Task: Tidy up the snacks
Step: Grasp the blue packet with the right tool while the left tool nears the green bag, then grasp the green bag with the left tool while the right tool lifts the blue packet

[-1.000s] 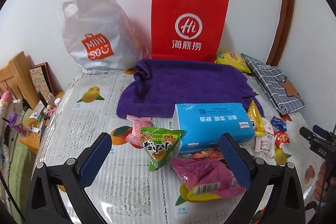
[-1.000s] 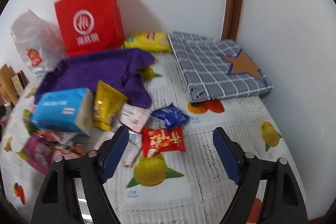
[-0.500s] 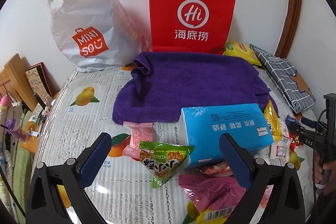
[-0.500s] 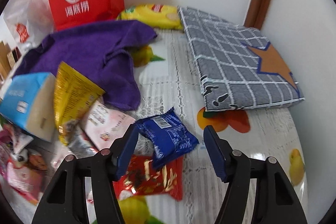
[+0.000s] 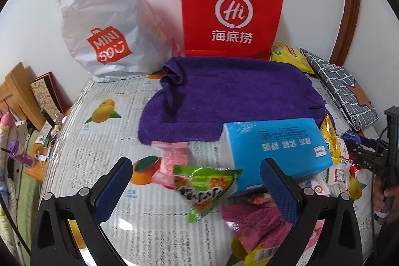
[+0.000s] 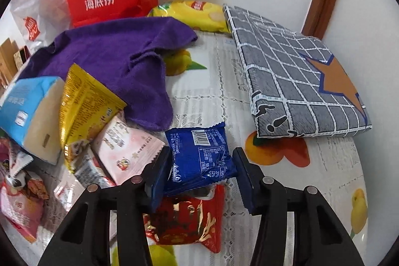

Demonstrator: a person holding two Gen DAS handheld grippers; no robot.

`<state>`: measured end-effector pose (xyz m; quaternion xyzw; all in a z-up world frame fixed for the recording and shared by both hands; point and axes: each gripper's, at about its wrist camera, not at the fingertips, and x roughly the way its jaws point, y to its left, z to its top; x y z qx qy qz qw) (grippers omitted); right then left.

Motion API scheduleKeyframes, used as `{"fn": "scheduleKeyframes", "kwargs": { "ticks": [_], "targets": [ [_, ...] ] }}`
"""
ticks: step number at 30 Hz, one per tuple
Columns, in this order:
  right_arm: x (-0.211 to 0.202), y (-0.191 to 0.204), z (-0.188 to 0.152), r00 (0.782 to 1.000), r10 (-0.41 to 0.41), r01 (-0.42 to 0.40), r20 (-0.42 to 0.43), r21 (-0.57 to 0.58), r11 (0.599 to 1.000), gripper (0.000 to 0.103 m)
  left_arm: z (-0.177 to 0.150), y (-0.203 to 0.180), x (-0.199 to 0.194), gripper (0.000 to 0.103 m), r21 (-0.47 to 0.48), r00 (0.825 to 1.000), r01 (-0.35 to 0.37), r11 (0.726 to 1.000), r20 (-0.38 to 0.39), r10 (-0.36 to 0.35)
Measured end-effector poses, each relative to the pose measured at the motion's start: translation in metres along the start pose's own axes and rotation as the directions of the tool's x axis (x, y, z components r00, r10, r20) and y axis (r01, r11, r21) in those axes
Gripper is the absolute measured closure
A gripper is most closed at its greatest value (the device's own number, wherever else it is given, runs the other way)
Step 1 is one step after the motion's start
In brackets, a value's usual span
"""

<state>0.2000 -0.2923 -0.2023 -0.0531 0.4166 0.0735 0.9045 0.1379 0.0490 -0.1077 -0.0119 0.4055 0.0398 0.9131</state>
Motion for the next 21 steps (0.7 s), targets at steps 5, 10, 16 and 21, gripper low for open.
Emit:
{"fn": "scheduleKeyframes", "kwargs": {
  "ticks": [5, 10, 16, 21],
  "targets": [
    [-0.026, 0.0, 0.003, 0.999, -0.003, 0.001, 0.05, 0.042, 0.999, 0.053, -0.01, 0.02, -0.005, 0.001, -0.033, 1.0, -0.017, 0.999, -0.004, 0.016],
    [-0.056, 0.011, 0.002, 0.995, 0.007, -0.013, 0.104, 0.06, 0.998, 0.053, -0.021, 0.04, -0.003, 0.001, -0.069, 1.0, -0.012, 0.998, -0.029, 0.01],
    [-0.076, 0.03, -0.011, 0.992, 0.036, -0.041, 0.119, 0.046, 0.998, 0.053, -0.027, 0.04, 0.006, 0.001, -0.061, 0.996, 0.066, 0.996, -0.048, -0.069],
    [-0.081, 0.038, -0.022, 0.992, 0.051, -0.057, 0.112, 0.045, 0.997, 0.053, -0.036, 0.025, 0.022, 0.001, -0.013, 0.993, 0.086, 0.996, -0.086, -0.086]
  ]
}}
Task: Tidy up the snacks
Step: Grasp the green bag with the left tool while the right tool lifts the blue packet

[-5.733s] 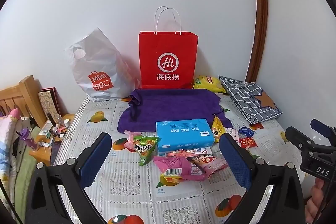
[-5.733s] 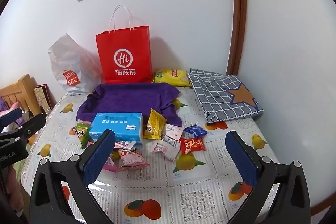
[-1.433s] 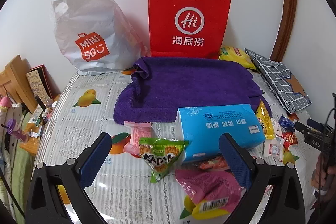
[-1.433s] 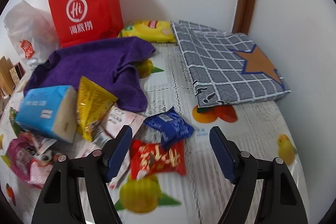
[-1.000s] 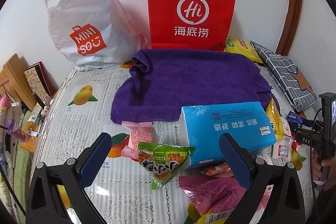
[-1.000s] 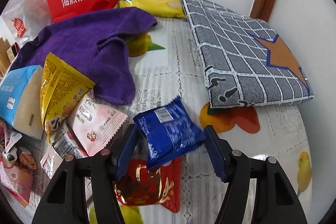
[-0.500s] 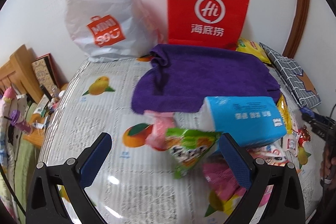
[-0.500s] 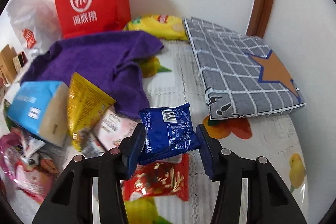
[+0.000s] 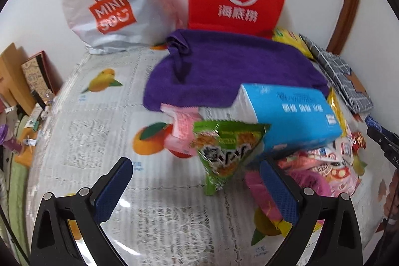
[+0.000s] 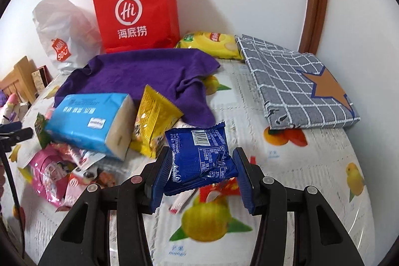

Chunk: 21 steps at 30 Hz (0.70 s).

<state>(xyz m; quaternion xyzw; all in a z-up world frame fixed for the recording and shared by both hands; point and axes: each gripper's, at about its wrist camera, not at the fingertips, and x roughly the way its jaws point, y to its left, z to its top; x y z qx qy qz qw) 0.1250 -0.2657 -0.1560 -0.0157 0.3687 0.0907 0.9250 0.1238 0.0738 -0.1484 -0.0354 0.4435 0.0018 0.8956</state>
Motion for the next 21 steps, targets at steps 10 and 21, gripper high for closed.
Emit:
{"fn": "scheduleKeyframes", "kwargs": {
  "ticks": [10, 21],
  "targets": [
    [-0.006, 0.006, -0.019, 0.999, 0.015, -0.014, -0.034, 0.044, 0.999, 0.053, 0.003, -0.008, 0.029, 0.017, 0.012, 0.999, 0.011, 1.0, -0.044, -0.011],
    [-0.016, 0.022, -0.019, 0.999, 0.03, -0.029, -0.029, 0.022, 0.999, 0.053, 0.002, -0.005, 0.02, 0.067, -0.017, 0.995, 0.095, 0.995, -0.036, -0.095]
  ]
}}
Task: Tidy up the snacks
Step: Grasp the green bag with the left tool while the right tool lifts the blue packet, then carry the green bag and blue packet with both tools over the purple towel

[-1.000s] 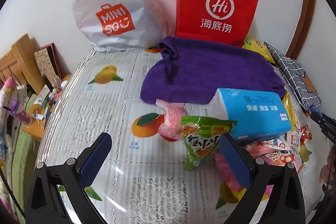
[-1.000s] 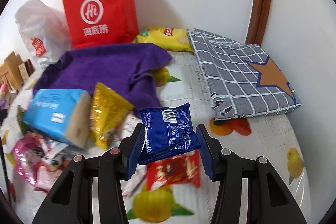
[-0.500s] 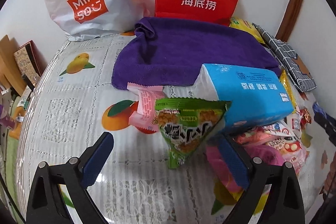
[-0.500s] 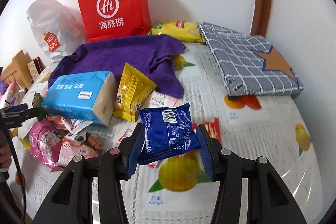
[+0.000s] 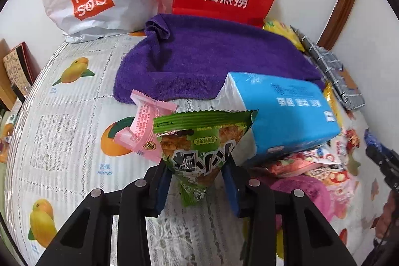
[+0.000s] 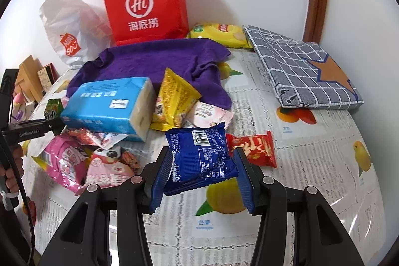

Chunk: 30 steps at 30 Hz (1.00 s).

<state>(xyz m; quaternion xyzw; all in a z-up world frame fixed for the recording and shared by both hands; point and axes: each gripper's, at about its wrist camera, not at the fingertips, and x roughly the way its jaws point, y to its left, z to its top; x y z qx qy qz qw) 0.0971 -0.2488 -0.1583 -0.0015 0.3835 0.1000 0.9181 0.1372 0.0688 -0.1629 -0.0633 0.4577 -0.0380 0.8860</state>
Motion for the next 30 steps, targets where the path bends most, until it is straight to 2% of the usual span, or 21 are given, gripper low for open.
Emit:
{"fn": "scheduleKeyframes", "kwargs": {
  "ticks": [7, 9, 12, 16, 22, 30],
  "targets": [
    [-0.019, 0.015, 0.003, 0.999, 0.027, -0.027, 0.037, -0.02, 0.999, 0.053, -0.009, 0.001, -0.036, 0.067, -0.033, 0.999, 0.025, 0.999, 0.044, -0.023],
    [-0.024, 0.02, 0.004, 0.998, 0.04, -0.039, 0.044, -0.023, 0.999, 0.053, -0.012, -0.002, -0.046, 0.067, -0.03, 0.997, 0.056, 0.998, 0.048, -0.055],
    [-0.033, 0.026, 0.007, 0.996, 0.063, -0.062, 0.056, -0.019, 0.998, 0.053, -0.016, -0.011, -0.06, 0.067, -0.017, 0.996, 0.056, 0.998, 0.064, -0.055],
    [-0.043, 0.034, 0.014, 0.996, 0.053, -0.052, 0.067, -0.02, 0.998, 0.053, -0.016, -0.025, -0.076, 0.067, 0.0, 0.994, 0.08, 0.997, 0.077, -0.08],
    [-0.057, 0.043, 0.034, 0.995, 0.05, -0.05, 0.091, -0.005, 0.999, 0.053, -0.001, -0.044, -0.095, 0.067, 0.033, 0.989, 0.102, 0.994, 0.104, -0.105],
    [-0.06, 0.056, 0.083, 0.989, 0.057, -0.055, 0.136, -0.017, 0.998, 0.053, 0.04, -0.051, -0.112, 0.067, 0.059, 0.981, 0.109, 0.992, 0.158, -0.117]
  ]
}}
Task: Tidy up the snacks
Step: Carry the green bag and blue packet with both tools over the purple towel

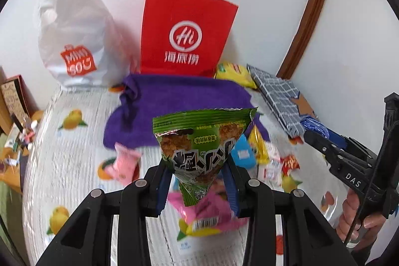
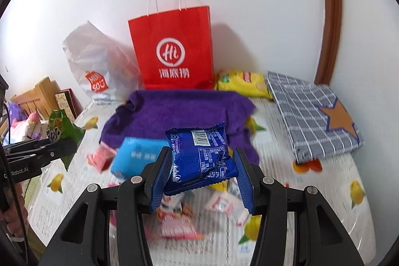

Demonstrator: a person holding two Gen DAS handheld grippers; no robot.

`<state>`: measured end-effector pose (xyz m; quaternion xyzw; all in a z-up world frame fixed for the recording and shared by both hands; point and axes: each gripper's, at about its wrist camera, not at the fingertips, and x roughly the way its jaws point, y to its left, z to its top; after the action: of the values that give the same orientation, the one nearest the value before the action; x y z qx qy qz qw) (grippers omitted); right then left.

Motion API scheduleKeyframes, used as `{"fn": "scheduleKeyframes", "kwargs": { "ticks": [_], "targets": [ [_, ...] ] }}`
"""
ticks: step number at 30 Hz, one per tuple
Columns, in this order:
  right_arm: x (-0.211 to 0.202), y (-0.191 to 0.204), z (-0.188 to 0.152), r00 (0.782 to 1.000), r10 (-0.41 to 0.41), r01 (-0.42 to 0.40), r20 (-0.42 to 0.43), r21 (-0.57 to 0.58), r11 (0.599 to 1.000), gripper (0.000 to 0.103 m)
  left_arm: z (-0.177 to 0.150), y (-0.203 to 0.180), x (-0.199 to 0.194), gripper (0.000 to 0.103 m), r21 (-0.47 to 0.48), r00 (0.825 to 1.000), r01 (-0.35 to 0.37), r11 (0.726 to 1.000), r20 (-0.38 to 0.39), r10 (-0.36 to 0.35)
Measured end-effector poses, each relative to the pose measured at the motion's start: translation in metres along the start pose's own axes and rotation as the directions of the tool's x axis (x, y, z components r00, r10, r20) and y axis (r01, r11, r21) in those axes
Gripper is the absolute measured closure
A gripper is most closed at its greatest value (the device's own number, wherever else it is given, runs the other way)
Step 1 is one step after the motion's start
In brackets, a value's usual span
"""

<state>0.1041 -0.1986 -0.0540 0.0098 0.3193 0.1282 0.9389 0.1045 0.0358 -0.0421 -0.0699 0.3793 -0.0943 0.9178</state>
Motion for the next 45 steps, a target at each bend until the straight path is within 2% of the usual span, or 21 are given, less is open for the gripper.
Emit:
{"fn": "scheduleKeyframes", "kwargs": {
  "ticks": [10, 21, 32, 45],
  "targets": [
    [0.032, 0.011, 0.053, 0.999, 0.03, -0.029, 0.025, -0.015, 0.999, 0.053, 0.049, 0.009, 0.009, 0.067, 0.003, 0.999, -0.018, 1.0, 0.045, 0.018],
    [0.075, 0.006, 0.098, 0.998, 0.034, -0.034, 0.051, 0.003, 0.999, 0.053, 0.094, 0.02, 0.045, 0.067, 0.001, 0.998, -0.046, 0.999, 0.047, 0.046],
    [0.129, -0.006, 0.123, 0.999, 0.014, -0.015, 0.033, 0.024, 1.0, 0.053, 0.122, 0.029, 0.095, 0.067, 0.005, 0.998, -0.058, 0.998, 0.007, 0.058],
    [0.181, -0.02, 0.132, 1.0, -0.015, 0.015, -0.015, 0.026, 1.0, 0.053, 0.14, 0.035, 0.145, 0.067, 0.02, 0.997, -0.061, 0.998, -0.035, 0.061]
  ]
}}
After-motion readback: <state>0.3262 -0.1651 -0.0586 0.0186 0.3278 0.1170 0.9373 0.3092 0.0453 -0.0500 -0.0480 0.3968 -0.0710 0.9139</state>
